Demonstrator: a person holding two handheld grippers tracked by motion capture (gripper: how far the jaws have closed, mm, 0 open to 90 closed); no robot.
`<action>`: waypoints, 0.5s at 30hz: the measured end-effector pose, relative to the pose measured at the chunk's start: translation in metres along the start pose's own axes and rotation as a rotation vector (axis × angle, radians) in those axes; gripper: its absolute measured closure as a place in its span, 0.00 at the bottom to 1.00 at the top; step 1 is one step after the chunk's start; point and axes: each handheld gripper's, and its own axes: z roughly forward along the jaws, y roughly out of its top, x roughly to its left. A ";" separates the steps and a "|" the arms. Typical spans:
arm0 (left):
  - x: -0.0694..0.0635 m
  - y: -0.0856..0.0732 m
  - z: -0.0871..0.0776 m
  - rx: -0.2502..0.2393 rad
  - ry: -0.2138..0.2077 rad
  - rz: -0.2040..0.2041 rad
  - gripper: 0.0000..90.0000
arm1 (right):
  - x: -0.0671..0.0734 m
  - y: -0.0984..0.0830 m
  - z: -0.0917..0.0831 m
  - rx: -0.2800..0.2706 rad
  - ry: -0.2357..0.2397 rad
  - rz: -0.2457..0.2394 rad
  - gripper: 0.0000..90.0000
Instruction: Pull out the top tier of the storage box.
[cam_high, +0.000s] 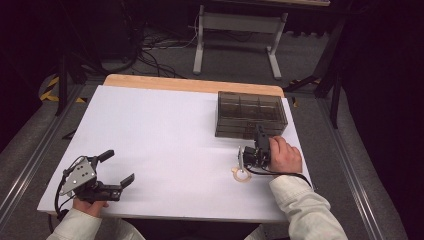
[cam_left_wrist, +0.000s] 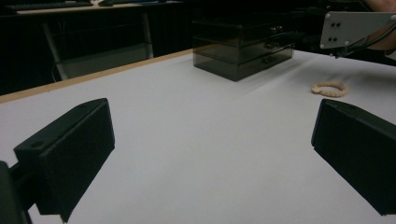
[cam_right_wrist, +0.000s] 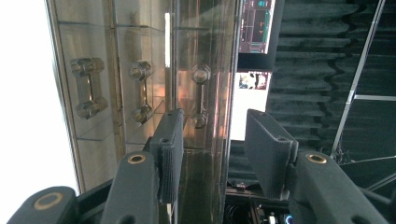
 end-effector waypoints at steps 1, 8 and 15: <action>0.000 0.000 0.000 0.000 0.000 0.000 0.00 | 0.000 0.000 0.000 0.000 0.000 0.000 0.65; 0.000 0.000 0.000 0.003 -0.002 0.008 0.00 | 0.003 -0.001 0.005 -0.005 -0.002 -0.005 0.72; 0.001 0.000 0.001 0.005 -0.003 0.000 0.00 | 0.005 -0.002 0.008 0.018 0.021 0.022 0.79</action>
